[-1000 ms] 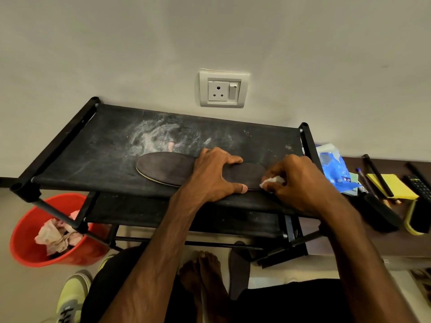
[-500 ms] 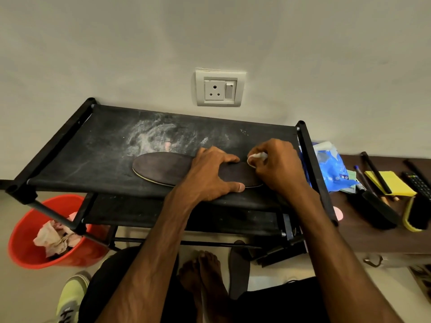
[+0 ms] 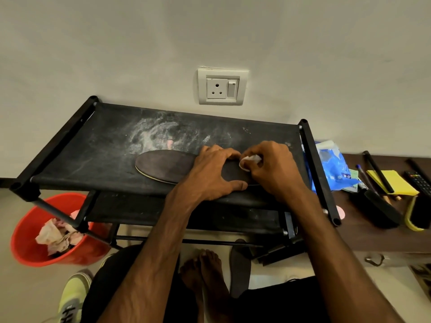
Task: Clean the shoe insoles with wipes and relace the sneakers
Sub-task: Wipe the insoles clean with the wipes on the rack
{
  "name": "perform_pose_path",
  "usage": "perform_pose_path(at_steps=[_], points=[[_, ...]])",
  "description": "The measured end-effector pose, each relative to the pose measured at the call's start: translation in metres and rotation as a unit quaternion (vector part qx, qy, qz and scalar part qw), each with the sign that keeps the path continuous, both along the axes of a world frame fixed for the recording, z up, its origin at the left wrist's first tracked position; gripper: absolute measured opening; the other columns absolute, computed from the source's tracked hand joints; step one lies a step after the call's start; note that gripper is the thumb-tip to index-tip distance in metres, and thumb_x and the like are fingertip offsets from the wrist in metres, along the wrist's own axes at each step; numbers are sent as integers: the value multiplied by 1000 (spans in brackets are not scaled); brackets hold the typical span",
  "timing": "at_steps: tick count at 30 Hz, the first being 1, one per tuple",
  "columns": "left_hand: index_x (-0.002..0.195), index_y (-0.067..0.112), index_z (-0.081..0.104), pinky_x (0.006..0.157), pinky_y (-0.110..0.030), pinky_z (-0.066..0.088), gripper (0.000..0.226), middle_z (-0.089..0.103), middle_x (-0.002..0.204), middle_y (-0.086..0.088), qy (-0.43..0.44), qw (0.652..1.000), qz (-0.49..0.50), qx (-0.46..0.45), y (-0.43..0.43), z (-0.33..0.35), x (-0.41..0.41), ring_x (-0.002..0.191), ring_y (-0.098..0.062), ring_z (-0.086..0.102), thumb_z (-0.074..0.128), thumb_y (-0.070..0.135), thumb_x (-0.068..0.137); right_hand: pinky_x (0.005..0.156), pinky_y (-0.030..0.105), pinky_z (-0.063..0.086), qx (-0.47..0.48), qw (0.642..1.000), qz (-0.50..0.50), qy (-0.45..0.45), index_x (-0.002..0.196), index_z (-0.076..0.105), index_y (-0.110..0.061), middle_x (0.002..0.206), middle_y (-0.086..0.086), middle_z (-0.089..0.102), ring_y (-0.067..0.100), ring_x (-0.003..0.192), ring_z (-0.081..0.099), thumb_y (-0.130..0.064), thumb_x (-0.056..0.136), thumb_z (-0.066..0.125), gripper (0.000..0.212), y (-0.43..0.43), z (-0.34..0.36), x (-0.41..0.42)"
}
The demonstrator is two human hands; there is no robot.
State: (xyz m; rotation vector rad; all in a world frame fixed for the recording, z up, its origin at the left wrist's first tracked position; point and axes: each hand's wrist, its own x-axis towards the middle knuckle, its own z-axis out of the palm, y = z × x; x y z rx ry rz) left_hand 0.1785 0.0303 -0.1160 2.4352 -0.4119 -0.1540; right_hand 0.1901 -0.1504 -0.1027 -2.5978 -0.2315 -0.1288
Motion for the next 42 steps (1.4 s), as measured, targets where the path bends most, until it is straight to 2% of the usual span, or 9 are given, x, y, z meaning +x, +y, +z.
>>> perform_pose_path(at_steps=[5, 9, 11, 19, 23, 27, 29, 37, 42], points=[[148, 30, 44, 115, -32, 31, 85, 48, 142, 9, 2, 1000, -1, 8, 21, 6, -3, 135, -13, 34, 81, 54, 75, 76, 39, 61, 23, 999, -35, -12, 91, 80, -27, 92, -7, 75, 12, 82, 69, -24, 87, 74, 8, 1, -2, 1], [136, 41, 54, 117, -35, 25, 94, 49, 139, 12, -17, 997, 31, 69, 59, 6, -1, 135, -15, 37, 62, 86, 54, 79, 40, 60, 32, 998, -54, -25, 90, 80, -26, 93, -6, 75, 15, 85, 70, -22, 88, 73, 9, -8, -3, 1], [130, 47, 56, 117, -42, 26, 92, 50, 136, 13, -22, 996, 46, 71, 70, 5, -2, 134, -14, 37, 57, 91, 49, 81, 42, 60, 36, 997, -61, -24, 92, 80, -26, 93, -4, 74, 16, 86, 70, -20, 89, 72, 10, -13, -1, 2], [123, 48, 62, 108, -34, 30, 77, 55, 124, 17, -35, 999, 35, 12, 44, -1, -4, 123, -11, 43, 73, 82, 55, 84, 23, 53, -22, 999, -8, 25, 111, 78, -18, 114, 3, 71, 13, 92, 64, -2, 91, 70, 28, -7, 13, 3], [123, 44, 66, 99, -26, 24, 73, 55, 124, 14, -41, 998, 43, -1, 39, -2, -4, 122, -10, 43, 81, 72, 57, 81, 19, 53, -24, 997, 6, 76, 107, 80, -19, 107, 3, 75, 13, 94, 67, -4, 92, 69, 24, -9, 18, 6], [122, 44, 68, 100, -23, 23, 74, 58, 123, 14, -42, 998, 43, -2, 40, -2, -3, 122, -9, 46, 82, 72, 55, 83, 29, 61, -44, 986, 81, 137, 98, 80, -24, 100, -1, 76, 11, 89, 70, -5, 88, 73, 22, -13, 27, -10], [123, 43, 68, 101, -23, 22, 70, 58, 124, 13, -43, 998, 38, -1, 39, -1, -3, 122, -8, 45, 86, 66, 59, 82, 26, 60, -43, 980, 108, 162, 98, 81, -25, 99, -5, 76, 8, 88, 70, -7, 88, 74, 21, -15, 32, -16], [124, 43, 67, 97, -25, 26, 67, 54, 121, 13, -21, 999, 24, 0, 39, 7, -5, 115, -6, 40, 86, 63, 63, 78, 42, 62, 6, 999, -11, 33, 91, 79, -32, 90, -7, 75, 15, 84, 70, -11, 83, 70, 25, 0, 7, 13], [122, 45, 67, 103, -28, 31, 69, 56, 123, 14, -20, 999, 43, -8, 40, 2, -4, 121, -11, 41, 87, 65, 59, 78, 40, 60, -52, 997, 38, 33, 95, 79, -24, 100, 4, 73, 24, 88, 69, -6, 85, 66, 24, 11, 7, 9]])
